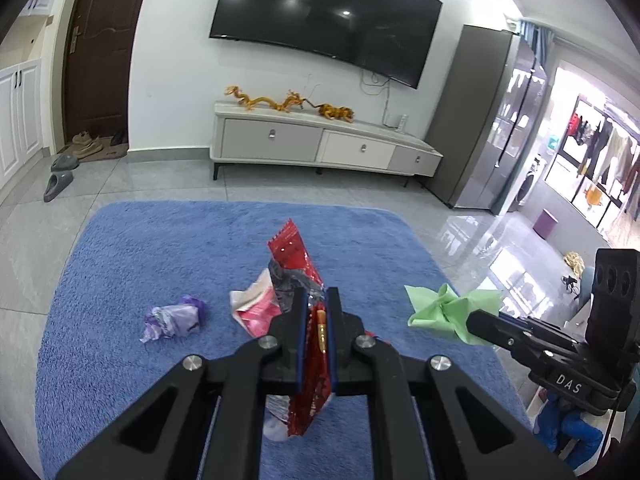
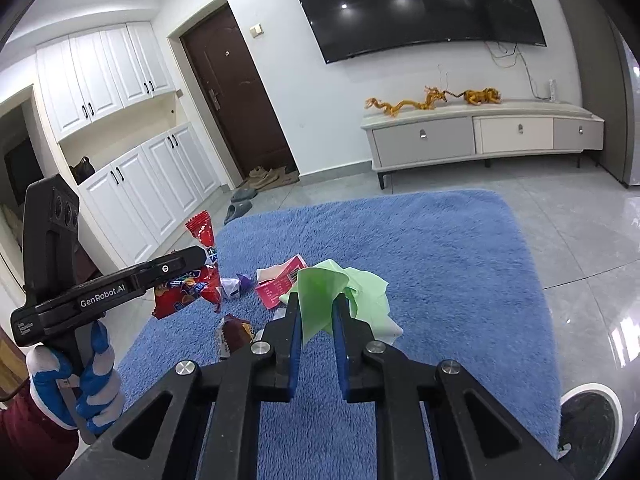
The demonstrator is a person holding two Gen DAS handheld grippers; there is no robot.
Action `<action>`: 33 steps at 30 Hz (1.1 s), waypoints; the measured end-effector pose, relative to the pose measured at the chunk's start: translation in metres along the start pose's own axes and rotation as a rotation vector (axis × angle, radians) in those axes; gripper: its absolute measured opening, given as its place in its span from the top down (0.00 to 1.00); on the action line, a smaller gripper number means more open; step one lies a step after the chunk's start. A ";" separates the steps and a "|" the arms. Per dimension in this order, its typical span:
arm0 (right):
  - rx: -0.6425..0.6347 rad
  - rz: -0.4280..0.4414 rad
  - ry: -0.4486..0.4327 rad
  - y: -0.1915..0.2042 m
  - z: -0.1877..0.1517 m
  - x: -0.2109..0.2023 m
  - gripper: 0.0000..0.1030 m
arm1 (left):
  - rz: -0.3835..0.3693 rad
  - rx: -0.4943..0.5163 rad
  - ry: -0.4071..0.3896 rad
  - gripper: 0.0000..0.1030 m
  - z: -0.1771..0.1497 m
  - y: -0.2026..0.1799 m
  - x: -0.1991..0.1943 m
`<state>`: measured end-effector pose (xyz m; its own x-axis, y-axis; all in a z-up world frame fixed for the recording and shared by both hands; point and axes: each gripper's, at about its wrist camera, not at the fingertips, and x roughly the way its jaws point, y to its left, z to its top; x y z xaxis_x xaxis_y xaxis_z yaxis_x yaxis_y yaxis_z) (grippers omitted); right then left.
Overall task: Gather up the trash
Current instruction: 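Carry both items over the trash bin and open both tools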
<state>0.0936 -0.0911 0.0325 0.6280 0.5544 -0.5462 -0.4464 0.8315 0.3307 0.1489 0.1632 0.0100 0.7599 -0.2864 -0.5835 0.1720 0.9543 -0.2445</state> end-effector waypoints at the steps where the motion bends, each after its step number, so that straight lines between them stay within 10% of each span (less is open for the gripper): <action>1: 0.001 -0.004 -0.009 0.000 -0.001 -0.005 0.87 | -0.007 0.008 -0.003 0.93 -0.002 -0.006 -0.002; 18: 0.098 -0.162 -0.154 -0.046 -0.037 -0.109 0.87 | -0.182 0.224 0.009 0.93 -0.013 -0.141 -0.004; 33: 0.435 -0.455 -0.125 -0.215 -0.115 -0.171 0.87 | -0.370 0.434 0.261 0.92 -0.051 -0.320 0.133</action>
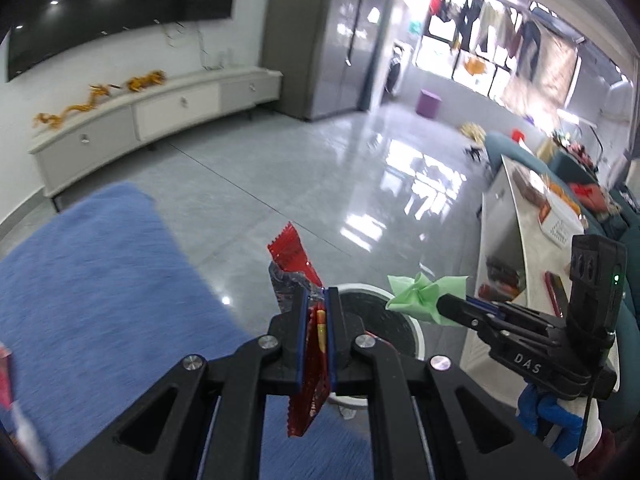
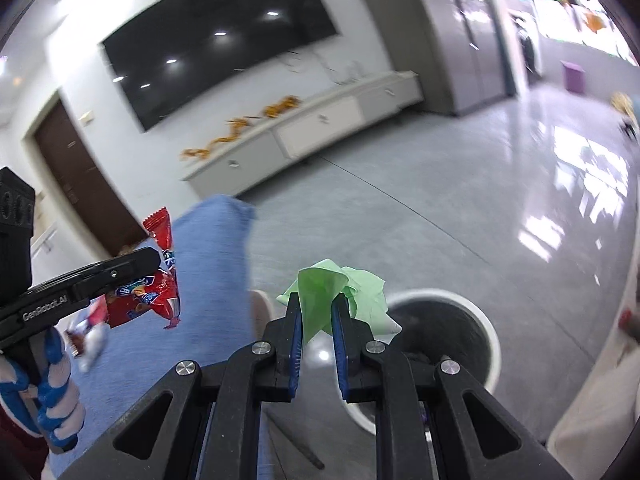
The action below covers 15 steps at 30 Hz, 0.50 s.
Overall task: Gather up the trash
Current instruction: 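Carry both items over the trash bin and open both tools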
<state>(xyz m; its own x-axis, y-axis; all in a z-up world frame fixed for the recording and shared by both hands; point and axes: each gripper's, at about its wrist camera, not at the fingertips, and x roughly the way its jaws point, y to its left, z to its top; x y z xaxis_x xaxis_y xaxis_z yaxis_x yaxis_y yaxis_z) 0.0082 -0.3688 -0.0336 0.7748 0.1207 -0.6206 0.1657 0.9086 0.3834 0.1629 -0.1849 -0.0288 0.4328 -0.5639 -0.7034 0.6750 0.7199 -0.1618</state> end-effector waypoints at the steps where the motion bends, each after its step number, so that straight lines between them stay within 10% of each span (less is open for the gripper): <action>1: 0.025 -0.018 0.014 -0.012 0.000 0.007 0.87 | -0.010 0.003 0.018 0.92 0.001 -0.003 0.013; 11: 0.117 -0.132 0.122 -0.072 -0.002 0.047 0.77 | -0.105 -0.020 0.155 0.90 0.010 -0.026 0.106; 15: 0.146 -0.157 0.154 -0.084 -0.008 0.057 0.67 | -0.125 -0.028 0.182 0.57 0.016 -0.032 0.126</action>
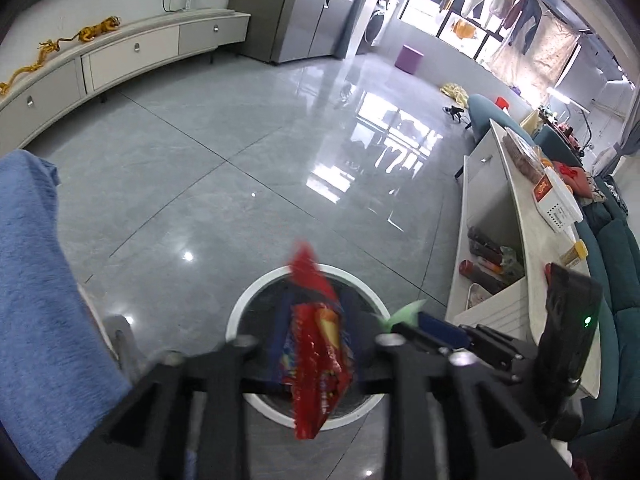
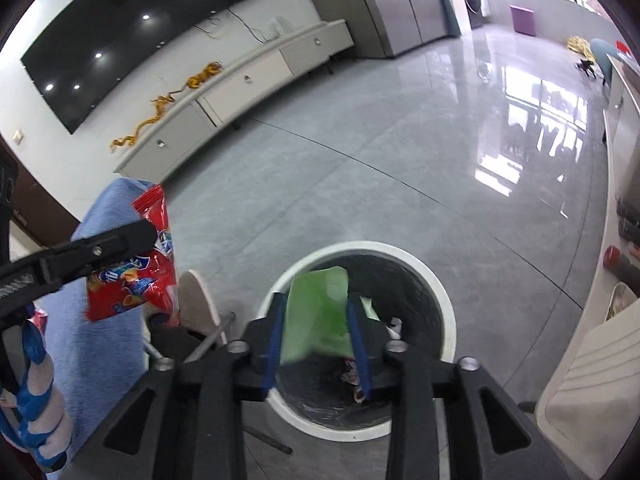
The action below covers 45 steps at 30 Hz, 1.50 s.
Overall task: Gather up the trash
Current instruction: 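Carry both items over the trash bin and open both tools, then move both open tools back over the remaining trash on the rug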
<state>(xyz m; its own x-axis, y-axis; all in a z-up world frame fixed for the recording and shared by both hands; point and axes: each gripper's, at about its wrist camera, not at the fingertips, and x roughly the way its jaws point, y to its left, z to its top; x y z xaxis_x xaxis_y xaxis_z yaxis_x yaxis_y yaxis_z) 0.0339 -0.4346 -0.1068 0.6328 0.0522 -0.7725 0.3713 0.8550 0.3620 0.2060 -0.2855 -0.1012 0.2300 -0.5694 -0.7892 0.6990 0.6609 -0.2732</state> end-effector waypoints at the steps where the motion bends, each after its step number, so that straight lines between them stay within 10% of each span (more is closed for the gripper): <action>1: 0.003 -0.010 0.007 -0.002 -0.001 0.002 0.66 | -0.003 -0.001 -0.002 0.55 0.001 0.000 0.002; 18: -0.061 -0.040 -0.018 0.023 0.001 -0.010 0.65 | 0.143 -0.023 -0.123 0.55 -0.021 0.023 -0.047; 45: -0.395 0.259 -0.072 0.242 -0.020 -0.033 0.60 | 0.653 -0.356 -0.430 0.42 -0.163 0.173 -0.280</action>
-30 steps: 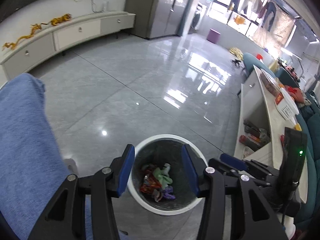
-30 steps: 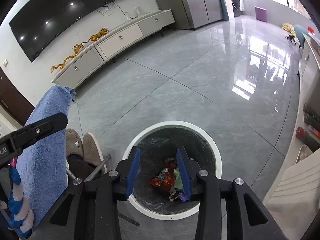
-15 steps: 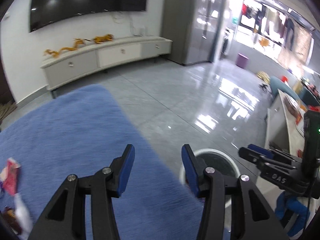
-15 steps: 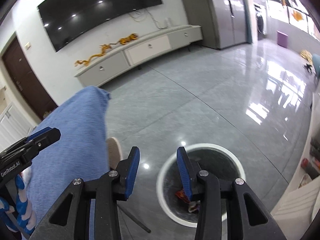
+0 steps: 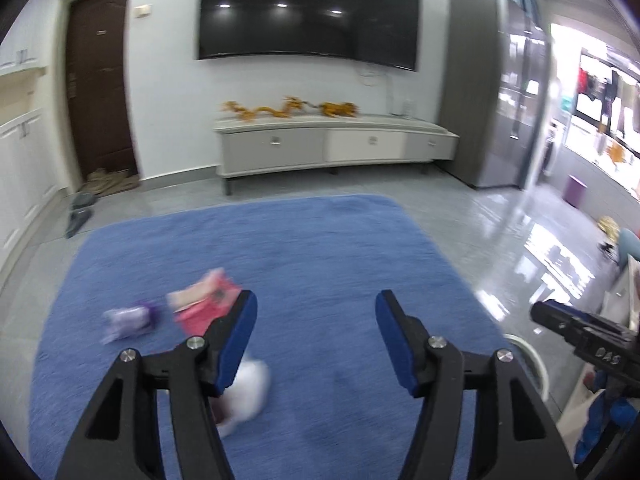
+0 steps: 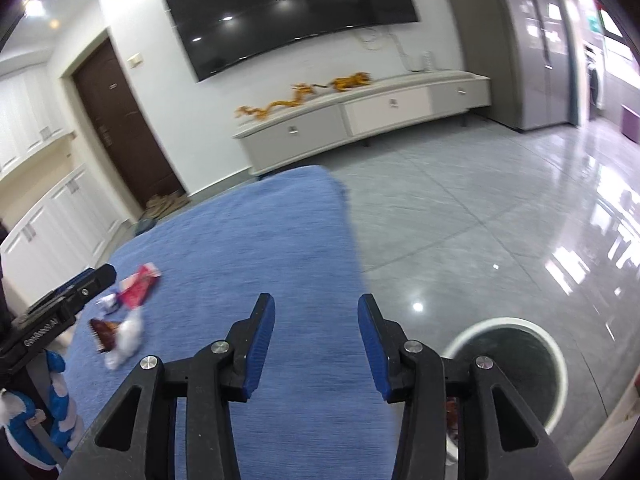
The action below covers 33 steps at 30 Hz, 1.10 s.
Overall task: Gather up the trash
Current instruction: 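Move both open tools back over the remaining trash on the rug, then grasp the clear plastic bag with the right tool while the left tool grasps the brown chip bag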
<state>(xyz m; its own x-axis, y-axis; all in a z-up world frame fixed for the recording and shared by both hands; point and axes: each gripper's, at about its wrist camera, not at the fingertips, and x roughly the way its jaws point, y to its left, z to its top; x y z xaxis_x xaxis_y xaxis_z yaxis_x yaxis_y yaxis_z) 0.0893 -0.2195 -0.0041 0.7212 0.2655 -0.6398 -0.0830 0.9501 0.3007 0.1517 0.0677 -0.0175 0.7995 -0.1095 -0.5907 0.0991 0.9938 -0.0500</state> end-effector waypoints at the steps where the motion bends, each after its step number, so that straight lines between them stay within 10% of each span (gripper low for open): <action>1: -0.017 0.016 0.003 0.010 -0.001 0.002 0.60 | 0.015 -0.014 0.002 0.42 -0.004 0.009 -0.002; 13: -0.105 0.128 0.090 0.080 -0.026 0.029 0.59 | 0.109 -0.146 0.078 0.41 -0.054 0.070 0.008; 33: -0.205 0.305 0.244 0.176 -0.037 0.091 0.51 | -0.007 -0.317 0.134 0.56 -0.088 0.146 0.004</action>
<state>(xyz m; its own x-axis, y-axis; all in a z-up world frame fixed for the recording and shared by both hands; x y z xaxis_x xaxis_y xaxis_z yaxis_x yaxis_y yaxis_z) 0.1150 -0.0225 -0.0353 0.4610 0.5465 -0.6992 -0.4193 0.8285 0.3711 0.1168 0.2138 -0.0978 0.7126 -0.1339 -0.6886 -0.1011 0.9518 -0.2897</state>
